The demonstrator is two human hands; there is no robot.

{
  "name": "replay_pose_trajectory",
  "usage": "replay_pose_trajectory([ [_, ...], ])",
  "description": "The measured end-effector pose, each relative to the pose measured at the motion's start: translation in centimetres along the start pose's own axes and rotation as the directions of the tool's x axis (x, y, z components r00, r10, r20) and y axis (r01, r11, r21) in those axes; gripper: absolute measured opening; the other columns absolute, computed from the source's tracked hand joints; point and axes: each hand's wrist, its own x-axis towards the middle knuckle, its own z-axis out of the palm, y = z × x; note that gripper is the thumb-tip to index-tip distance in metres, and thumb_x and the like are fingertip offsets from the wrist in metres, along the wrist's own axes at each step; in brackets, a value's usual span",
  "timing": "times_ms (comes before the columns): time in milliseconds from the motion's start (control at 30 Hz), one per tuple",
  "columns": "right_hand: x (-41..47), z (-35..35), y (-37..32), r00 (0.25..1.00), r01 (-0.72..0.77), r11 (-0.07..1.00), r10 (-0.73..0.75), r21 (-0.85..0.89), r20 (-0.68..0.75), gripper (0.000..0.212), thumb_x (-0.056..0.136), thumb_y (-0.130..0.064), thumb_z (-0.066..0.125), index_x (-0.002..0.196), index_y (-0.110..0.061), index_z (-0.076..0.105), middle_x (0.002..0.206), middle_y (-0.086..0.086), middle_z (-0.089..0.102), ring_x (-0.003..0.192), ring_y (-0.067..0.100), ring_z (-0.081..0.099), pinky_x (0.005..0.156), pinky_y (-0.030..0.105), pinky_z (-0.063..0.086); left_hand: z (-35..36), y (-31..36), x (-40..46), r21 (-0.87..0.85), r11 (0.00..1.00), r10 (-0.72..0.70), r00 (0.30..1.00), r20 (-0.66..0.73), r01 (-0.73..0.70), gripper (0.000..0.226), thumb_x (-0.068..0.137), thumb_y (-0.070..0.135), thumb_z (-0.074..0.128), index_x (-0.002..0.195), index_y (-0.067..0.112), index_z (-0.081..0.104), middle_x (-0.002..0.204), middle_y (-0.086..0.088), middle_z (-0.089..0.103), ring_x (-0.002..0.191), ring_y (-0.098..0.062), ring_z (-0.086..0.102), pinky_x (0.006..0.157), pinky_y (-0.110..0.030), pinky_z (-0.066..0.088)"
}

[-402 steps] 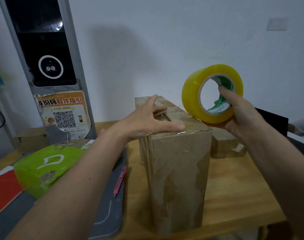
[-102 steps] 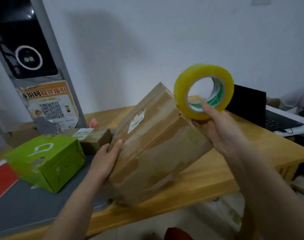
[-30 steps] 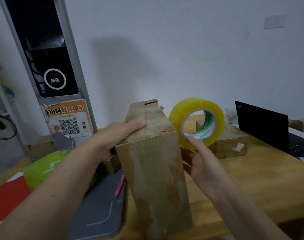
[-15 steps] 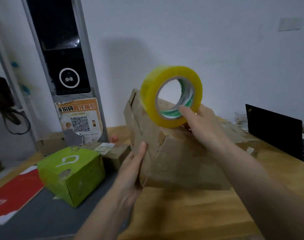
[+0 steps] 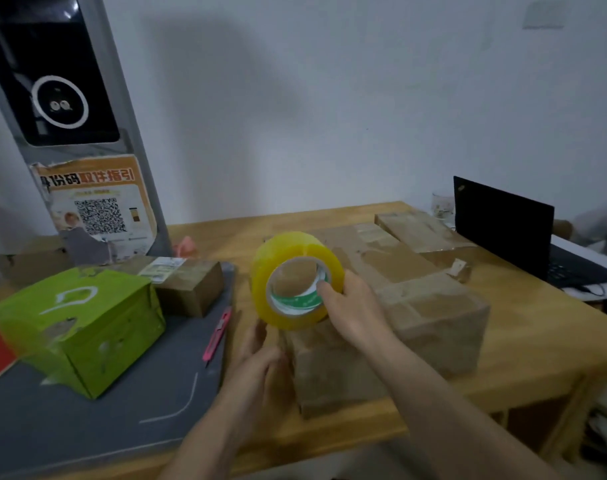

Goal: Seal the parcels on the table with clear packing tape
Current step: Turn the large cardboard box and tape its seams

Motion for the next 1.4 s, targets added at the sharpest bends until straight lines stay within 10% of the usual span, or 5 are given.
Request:
replay_pose_trajectory([
  [333,0.5,0.6,0.5,1.000,-0.004,1.000,0.004,-0.004,-0.017,0.031,0.098,-0.036,0.052,0.119,-0.014,0.049,0.105,-0.001,0.054,0.098,0.019,0.052,0.083,0.035,0.045,1.7,1.6,1.1,0.416,0.883,0.207,0.976,0.070,-0.217,0.088,0.070,0.017,0.089,0.142,0.029,0.039,0.125,0.024,0.057,0.102,0.023,0.054,0.080,-0.001,0.043],
  [467,2.0,-1.5,1.6,0.988,-0.094,0.985,0.110,0.142,-0.106,0.036,0.094,-0.026,0.057,0.123,-0.005,0.055,0.119,0.011,0.061,0.112,0.029,0.057,0.091,0.041,0.048,0.9,2.9,1.6,0.617,0.770,0.094,0.986,0.139,-0.161,0.117,0.070,0.046,0.087,0.158,0.033,0.011,0.135,0.031,0.040,0.134,0.000,0.036,0.112,-0.030,0.034],
  [867,1.1,-2.1,2.9,0.981,-0.015,0.984,0.049,0.179,-0.186,0.033,0.095,-0.023,0.060,0.123,-0.013,0.044,0.093,-0.007,0.048,0.096,0.019,0.052,0.075,0.033,0.040,-1.5,2.1,0.7,0.410,0.903,0.202,0.969,-0.140,-0.129,0.063,0.088,0.046,0.068,0.143,0.023,0.047,0.118,0.023,0.058,0.108,0.010,0.053,0.088,-0.012,0.041],
  [1167,0.6,-1.9,3.1,0.973,0.070,0.935,0.013,0.349,-0.229,0.041,0.089,-0.023,0.069,0.118,-0.024,0.040,0.108,-0.008,0.056,0.102,0.011,0.060,0.092,0.040,0.052,-8.1,0.0,6.8,0.960,0.015,0.274,0.922,-0.273,0.280,0.041,0.096,0.038,0.059,0.127,0.012,0.054,0.131,-0.010,0.052,0.121,-0.028,0.043,0.099,-0.035,0.039],
  [1400,0.1,-2.0,2.8,0.959,0.120,0.908,-0.001,0.401,-0.285,0.042,0.093,-0.021,0.064,0.130,-0.015,0.044,0.112,-0.005,0.058,0.101,0.007,0.058,0.089,0.031,0.048,-8.5,1.0,8.4,0.947,0.153,0.178,0.935,-0.307,0.282,0.025,0.102,0.028,0.050,0.104,0.012,0.070,0.104,-0.010,0.063,0.094,-0.027,0.059,0.069,-0.035,0.042],
])
